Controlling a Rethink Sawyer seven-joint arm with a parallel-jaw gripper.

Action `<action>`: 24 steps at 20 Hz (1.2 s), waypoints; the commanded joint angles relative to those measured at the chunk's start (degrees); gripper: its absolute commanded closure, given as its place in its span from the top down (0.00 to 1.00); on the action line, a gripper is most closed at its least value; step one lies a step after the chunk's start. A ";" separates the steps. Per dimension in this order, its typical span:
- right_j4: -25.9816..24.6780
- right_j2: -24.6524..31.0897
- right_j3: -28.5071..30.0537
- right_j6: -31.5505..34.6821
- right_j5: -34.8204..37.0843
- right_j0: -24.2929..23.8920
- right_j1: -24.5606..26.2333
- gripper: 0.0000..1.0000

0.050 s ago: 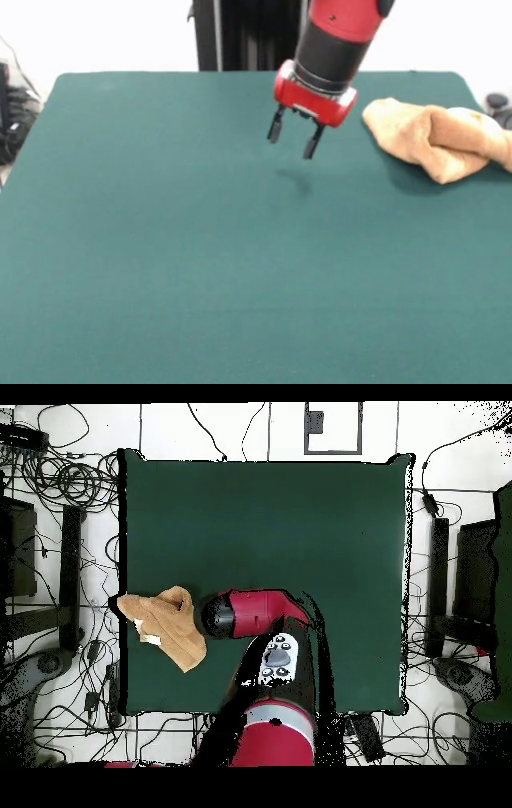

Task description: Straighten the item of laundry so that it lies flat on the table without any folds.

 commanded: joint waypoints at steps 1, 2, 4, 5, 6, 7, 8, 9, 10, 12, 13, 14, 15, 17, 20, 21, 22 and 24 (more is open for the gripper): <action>8.96 11.53 -5.40 5.31 -3.02 -13.62 8.18 1.00; 14.21 18.98 -0.78 4.97 -1.61 -18.99 7.16 1.00; 21.94 28.19 3.27 4.77 0.86 -25.95 8.86 1.00; 22.92 29.02 2.13 4.23 1.54 -27.06 10.45 1.00; 26.81 32.62 4.78 4.88 2.79 -30.00 11.34 1.00; 28.44 34.18 6.08 5.33 3.09 -31.02 11.44 1.00; 29.75 35.71 7.40 5.44 2.90 -32.35 12.05 1.00; 30.72 36.62 8.09 5.67 3.16 -33.01 12.29 1.00; 32.37 38.24 8.88 5.73 3.55 -34.31 13.34 1.00; 33.61 39.60 10.11 5.73 3.91 -35.45 13.62 1.00; 33.28 39.14 10.04 5.57 4.16 -35.09 13.19 1.00; 31.40 37.12 9.35 4.84 4.15 -33.49 11.69 1.00; 30.14 35.50 8.70 4.28 4.48 -32.22 10.73 1.00; 26.61 30.50 7.20 4.09 4.80 -28.23 7.80 1.00; 26.55 29.35 8.79 4.96 6.08 -27.30 5.29 1.00; 26.82 29.69 9.45 5.03 6.04 -27.59 4.93 1.00; 27.55 30.84 10.61 5.04 5.83 -28.61 4.84 1.00; 28.61 32.63 12.06 4.51 5.27 -30.32 5.21 1.00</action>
